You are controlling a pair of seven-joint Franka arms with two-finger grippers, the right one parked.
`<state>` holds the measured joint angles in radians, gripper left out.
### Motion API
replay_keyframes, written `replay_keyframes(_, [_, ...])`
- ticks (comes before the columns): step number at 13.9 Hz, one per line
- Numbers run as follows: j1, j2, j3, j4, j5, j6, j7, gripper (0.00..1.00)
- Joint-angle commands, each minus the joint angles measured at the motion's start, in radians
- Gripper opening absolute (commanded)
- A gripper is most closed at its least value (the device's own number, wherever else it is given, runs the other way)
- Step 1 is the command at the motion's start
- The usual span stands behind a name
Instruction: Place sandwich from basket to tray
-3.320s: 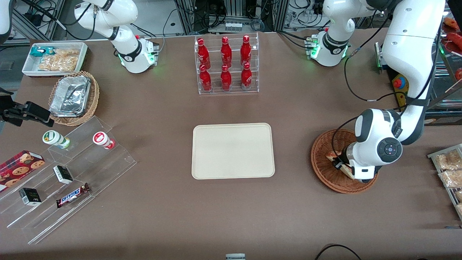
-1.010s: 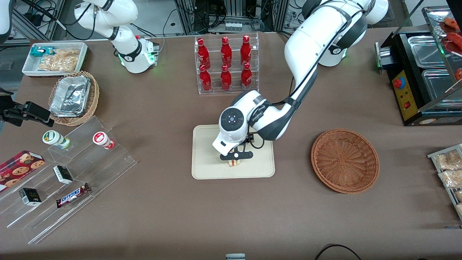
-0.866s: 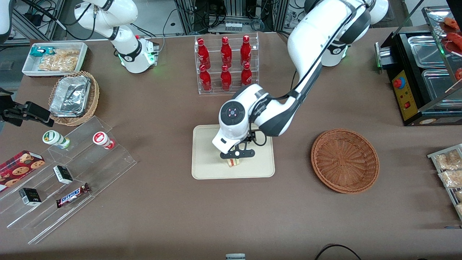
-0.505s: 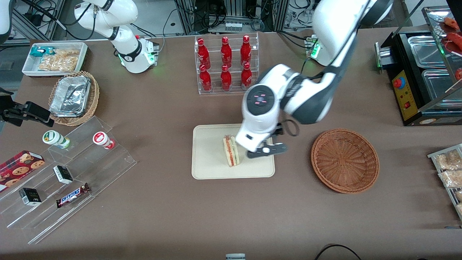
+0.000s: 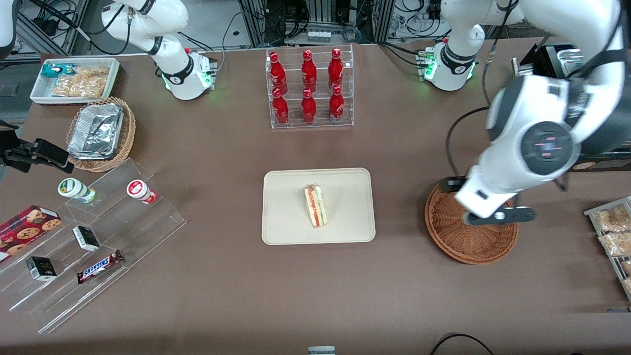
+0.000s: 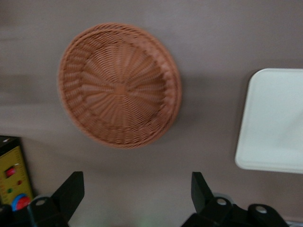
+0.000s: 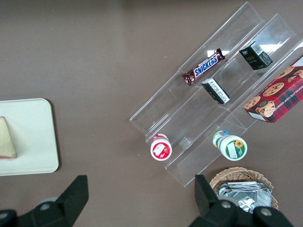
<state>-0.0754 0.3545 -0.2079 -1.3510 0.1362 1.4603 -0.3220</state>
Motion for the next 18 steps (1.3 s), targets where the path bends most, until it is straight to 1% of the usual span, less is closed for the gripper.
replay_keyframes(1, [0.055, -0.100, -0.011, -0.052, -0.001, -0.085, 0.024, 1.00])
replay_keyframes(2, [0.069, -0.136, -0.011, -0.075, -0.001, -0.118, 0.027, 1.00])
replay_keyframes(3, [0.069, -0.190, -0.011, -0.129, -0.001, -0.123, 0.029, 1.00])
replay_keyframes(6, [0.071, -0.345, -0.011, -0.328, -0.003, -0.054, 0.031, 1.00])
replay_keyframes(8, [0.072, -0.408, -0.010, -0.388, -0.004, -0.037, 0.035, 1.00])
replay_keyframes(11, [0.104, -0.440, -0.004, -0.379, -0.027, -0.092, 0.139, 1.00])
replay_keyframes(14, [0.109, -0.448, 0.018, -0.361, -0.029, -0.095, 0.140, 1.00])
replay_keyframes(15, [0.108, -0.433, 0.019, -0.323, -0.029, -0.100, 0.124, 1.00])
replay_keyframes(17, [0.108, -0.401, 0.019, -0.263, -0.032, -0.168, 0.135, 1.00])
replay_keyframes(18, [0.109, -0.393, 0.019, -0.260, -0.032, -0.173, 0.136, 1.00])
